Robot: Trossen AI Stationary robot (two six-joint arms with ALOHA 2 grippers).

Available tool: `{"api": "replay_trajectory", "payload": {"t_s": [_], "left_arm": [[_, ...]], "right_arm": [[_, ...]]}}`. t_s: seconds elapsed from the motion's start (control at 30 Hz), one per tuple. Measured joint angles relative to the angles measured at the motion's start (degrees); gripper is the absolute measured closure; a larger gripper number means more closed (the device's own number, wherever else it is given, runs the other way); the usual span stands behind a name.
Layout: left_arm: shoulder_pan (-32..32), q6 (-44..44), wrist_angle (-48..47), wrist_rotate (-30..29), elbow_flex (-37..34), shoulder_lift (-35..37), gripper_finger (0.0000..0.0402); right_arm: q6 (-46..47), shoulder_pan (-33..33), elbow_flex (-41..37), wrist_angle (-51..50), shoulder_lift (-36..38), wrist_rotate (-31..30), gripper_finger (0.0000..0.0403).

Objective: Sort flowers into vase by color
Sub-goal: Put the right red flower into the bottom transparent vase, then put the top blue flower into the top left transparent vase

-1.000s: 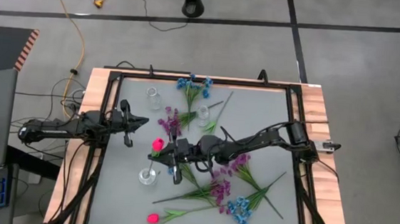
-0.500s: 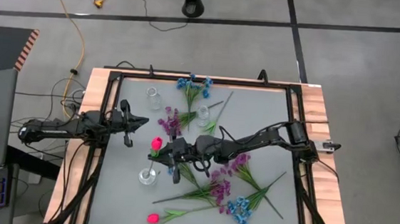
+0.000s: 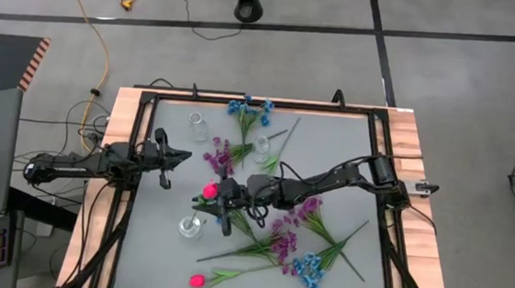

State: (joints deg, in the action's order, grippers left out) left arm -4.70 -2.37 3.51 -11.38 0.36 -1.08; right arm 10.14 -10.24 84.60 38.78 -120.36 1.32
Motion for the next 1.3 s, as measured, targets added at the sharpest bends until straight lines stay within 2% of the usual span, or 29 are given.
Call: {"api": "replay_trajectory", "payload": {"t_s": [0.23, 0.4, 0.7, 0.83, 1.03, 1.3], "left_arm": [[0.0, 0.0, 0.0, 0.0, 0.0, 0.0, 0.0401], [0.0, 0.0, 0.0, 0.0, 0.0, 0.0, 0.0401], [0.0, 0.0, 0.0, 0.0, 0.0, 0.0, 0.0401], [0.0, 0.0, 0.0, 0.0, 0.0, 0.0, 0.0401], [0.0, 0.0, 0.0, 0.0, 0.0, 0.0, 0.0401], [0.0, 4.7, 0.3, -0.1, 0.0, 0.0, 0.0401]], "right_arm": [[3.5, 1.2, 0.0, -4.6, 0.0, 0.2, 0.0191], [3.5, 1.9, 0.0, -8.2, 0.6, 0.3, 0.0160], [2.7, 3.4, 0.0, -28.6, 8.2, 0.4, 0.0158], [-2.5, 3.7, 0.0, -38.1, 12.5, 0.3, 0.0158], [-3.1, 3.8, 0.0, -47.1, 18.5, 0.2, 0.0158], [-6.5, 6.0, 0.0, -60.1, 26.3, -4.7, 0.0158]]}}
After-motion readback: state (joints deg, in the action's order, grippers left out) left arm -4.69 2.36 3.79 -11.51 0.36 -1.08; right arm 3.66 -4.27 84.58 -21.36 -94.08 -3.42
